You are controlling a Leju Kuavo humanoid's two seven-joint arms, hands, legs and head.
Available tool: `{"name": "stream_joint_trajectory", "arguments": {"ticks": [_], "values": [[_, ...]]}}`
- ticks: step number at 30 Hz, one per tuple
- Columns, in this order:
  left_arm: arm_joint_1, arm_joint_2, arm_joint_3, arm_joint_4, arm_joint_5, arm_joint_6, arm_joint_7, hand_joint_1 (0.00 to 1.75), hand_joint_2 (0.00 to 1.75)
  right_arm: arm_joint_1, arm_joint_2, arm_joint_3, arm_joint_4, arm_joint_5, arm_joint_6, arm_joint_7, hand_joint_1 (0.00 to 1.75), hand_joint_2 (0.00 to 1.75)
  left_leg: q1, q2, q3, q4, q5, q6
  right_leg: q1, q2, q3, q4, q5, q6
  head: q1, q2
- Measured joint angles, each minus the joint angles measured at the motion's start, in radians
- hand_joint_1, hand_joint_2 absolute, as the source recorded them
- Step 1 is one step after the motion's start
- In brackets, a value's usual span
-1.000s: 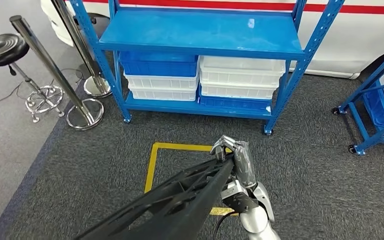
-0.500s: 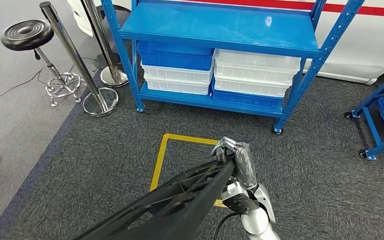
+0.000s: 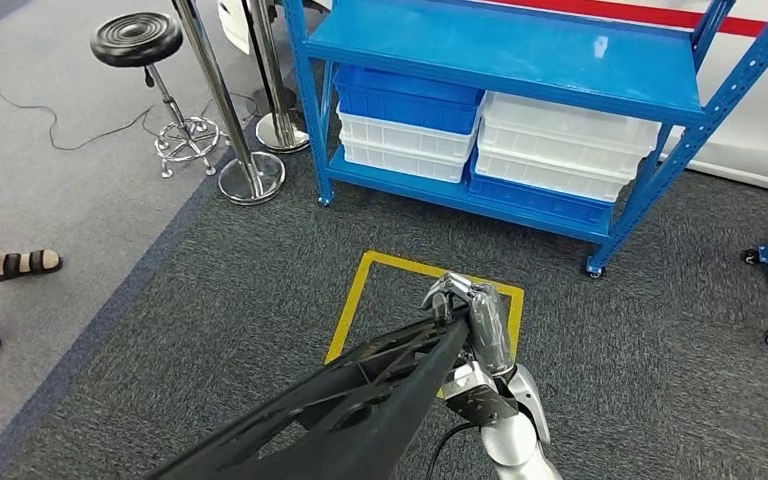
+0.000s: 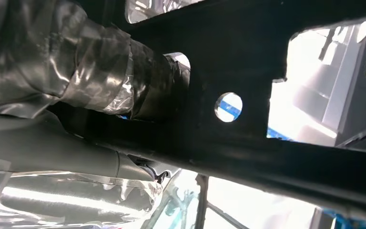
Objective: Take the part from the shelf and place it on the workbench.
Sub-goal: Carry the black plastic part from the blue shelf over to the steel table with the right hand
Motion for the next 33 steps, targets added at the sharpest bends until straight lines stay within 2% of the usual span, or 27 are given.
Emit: {"name": "stream_joint_trajectory", "arguments": {"ticks": [2,3,5,6,7,8,9,11,13,15,17,19,21,22,23,24,26,27,28,29,31,32,33], "values": [[0.005,-0.003,0.0,0.0,0.0,0.002,0.0,0.0,0.0,0.0,0.0,0.0,0.0,0.0,0.0,-0.001,1.75,0.0,0.002,-0.009,-0.005,-0.008,0.013,0.02,-0.003,0.014,-0.006,0.011,-0.011,0.012,0.0,0.0],[0.006,-0.005,0.001,0.0,0.0,0.002,0.0,0.0,0.0,0.0,0.0,0.0,-0.001,0.001,0.0,-0.001,1.75,0.0,0.003,-0.012,-0.009,-0.012,0.021,0.03,-0.003,0.031,-0.019,0.043,-0.037,0.015,0.0,0.0],[0.005,-0.007,0.002,0.0,0.0,0.002,0.0,0.0,0.0,0.002,-0.001,-0.001,0.0,0.001,0.0,-0.001,1.75,0.0,0.001,-0.02,-0.022,-0.011,0.032,0.043,-0.002,0.064,-0.067,0.159,-0.113,0.015,0.0,0.0],[0.005,-0.008,0.002,0.0,0.0,0.002,0.001,0.0,0.0,0.003,-0.002,-0.002,0.0,0.001,0.0,-0.001,1.75,0.0,-0.002,-0.025,-0.029,-0.008,0.037,0.047,-0.001,0.071,-0.09,0.221,-0.142,0.013,0.0,0.0],[0.005,-0.008,0.002,0.0,0.0,0.002,0.001,0.0,0.0,0.004,-0.002,-0.002,0.0,0.002,0.0,-0.001,1.75,0.0,-0.005,-0.031,-0.036,-0.004,0.04,0.048,-0.001,0.074,-0.101,0.258,-0.152,0.012,0.0,0.0],[0.006,-0.008,0.003,0.0,0.0,0.002,0.002,0.0,0.0,0.005,-0.002,-0.002,0.0,0.002,0.0,-0.001,1.75,0.0,-0.007,-0.038,-0.042,0.0,0.042,0.048,0.0,0.075,-0.095,0.26,-0.144,0.009,0.0,0.0],[0.006,-0.008,0.003,0.0,0.0,0.002,0.003,0.0,0.0,0.005,-0.002,-0.002,0.0,0.002,0.001,-0.001,1.75,0.0,-0.009,-0.046,-0.047,0.006,0.043,0.047,0.0,0.078,-0.072,0.226,-0.119,0.005,0.0,0.0],[0.006,-0.011,0.003,0.0,0.0,0.001,0.004,0.0,0.0,0.005,-0.002,-0.003,0.0,0.003,0.001,-0.001,1.75,0.0,-0.012,-0.06,-0.058,0.019,0.042,0.045,0.002,0.099,-0.003,0.104,-0.068,-0.006,0.0,0.0],[0.004,-0.013,0.004,0.0,0.0,0.001,0.005,0.0,0.0,0.004,-0.002,-0.003,0.0,0.003,0.001,-0.002,1.75,0.0,-0.013,-0.072,-0.071,0.03,0.044,0.036,0.005,0.118,0.032,0.03,-0.052,-0.015,0.0,0.0],[0.004,-0.014,0.004,0.0,0.0,0.001,0.005,0.0,0.0,0.004,-0.002,-0.003,-0.001,0.004,0.001,-0.002,1.75,0.0,-0.011,-0.082,-0.081,0.032,0.05,0.024,0.006,0.115,0.03,0.02,-0.052,-0.019,0.0,0.0],[0.006,-0.014,0.004,0.0,0.0,0.001,0.006,0.0,0.0,0.004,-0.001,-0.003,-0.001,0.005,0.001,-0.002,1.75,0.0,-0.01,-0.075,-0.089,0.044,0.041,0.013,0.002,0.102,0.03,0.011,-0.043,-0.029,0.0,0.0],[0.005,-0.014,0.004,0.0,0.0,0.002,0.006,0.0,0.0,0.003,0.0,-0.003,-0.001,0.005,0.002,-0.002,1.75,0.0,-0.006,-0.053,-0.123,0.12,-0.01,0.001,-0.001,0.085,0.029,0.004,-0.036,-0.037,0.0,0.0],[0.004,-0.014,0.004,0.0,0.0,0.001,0.006,0.0,0.0,0.004,0.0,-0.002,-0.001,0.005,0.002,-0.002,1.75,0.0,-0.002,-0.04,-0.177,0.246,-0.073,-0.011,0.0,0.068,0.023,0.005,-0.033,-0.04,0.0,0.0],[0.005,-0.014,0.004,0.0,0.0,0.001,0.006,0.0,0.0,0.005,0.0,-0.002,-0.001,0.005,0.002,-0.002,1.75,0.0,0.0,-0.037,-0.193,0.289,-0.088,-0.015,0.001,0.059,0.02,0.006,-0.032,-0.04,0.0,0.0],[0.007,-0.014,0.004,0.0,0.0,0.001,0.006,0.0,0.0,0.005,0.0,-0.002,0.0,0.005,0.002,-0.002,1.75,0.0,0.002,-0.035,-0.193,0.298,-0.083,-0.018,0.0,0.052,0.017,0.008,-0.031,-0.039,0.0,0.0],[0.008,-0.014,0.004,0.0,0.0,0.001,0.006,0.0,0.0,0.005,0.0,-0.002,0.0,0.005,0.002,-0.002,1.75,0.0,0.003,-0.032,-0.172,0.267,-0.061,-0.019,0.0,0.044,0.015,0.01,-0.031,-0.038,0.0,0.0],[0.007,-0.013,0.004,0.0,0.0,0.002,0.006,0.0,0.0,0.004,0.0,-0.002,0.0,0.005,0.002,-0.002,1.75,0.0,0.004,-0.013,-0.096,0.132,-0.005,-0.015,0.0,0.031,0.013,0.014,-0.029,-0.034,0.0,0.0],[0.006,-0.013,0.004,0.0,0.0,0.002,0.006,0.0,0.0,0.004,0.0,-0.002,-0.001,0.005,0.002,-0.002,1.75,0.0,0.001,-0.004,-0.066,0.074,0.013,-0.008,0.002,0.026,0.013,0.015,-0.028,-0.03,0.0,0.0],[0.005,-0.013,0.004,0.0,0.0,0.002,0.006,0.0,0.0,0.004,0.0,-0.002,-0.001,0.005,0.002,-0.002,1.75,0.0,-0.002,0.002,-0.05,0.039,0.02,-0.001,0.004,0.022,0.012,0.015,-0.026,-0.024,0.0,0.0],[0.005,-0.013,0.004,0.0,0.0,0.002,0.006,0.0,0.0,0.004,0.001,-0.002,-0.001,0.005,0.002,-0.002,1.75,0.0,-0.005,0.004,-0.049,0.029,0.019,0.007,0.005,0.019,0.011,0.014,-0.023,-0.018,0.0,0.0],[0.007,-0.013,0.004,0.0,0.0,0.002,0.006,0.0,0.0,0.003,0.001,-0.002,-0.001,0.005,0.002,-0.002,1.75,0.0,-0.005,-0.008,-0.053,0.023,0.03,0.023,0.005,0.016,0.011,0.01,-0.018,-0.004,0.0,0.0],[0.008,-0.014,0.004,0.0,0.0,0.002,0.006,0.0,0.0,0.003,0.001,-0.002,-0.001,0.005,0.002,-0.002,1.75,0.0,-0.004,-0.012,-0.054,0.017,0.037,0.03,0.004,0.023,0.009,0.014,-0.025,0.002,0.0,0.0],[0.007,-0.014,0.004,0.0,0.0,0.002,0.006,0.0,0.0,0.002,0.001,-0.002,-0.001,0.005,0.001,-0.002,1.75,0.0,-0.002,-0.016,-0.054,0.012,0.045,0.038,0.003,0.034,0.002,0.032,-0.043,0.006,0.0,0.0]]}}
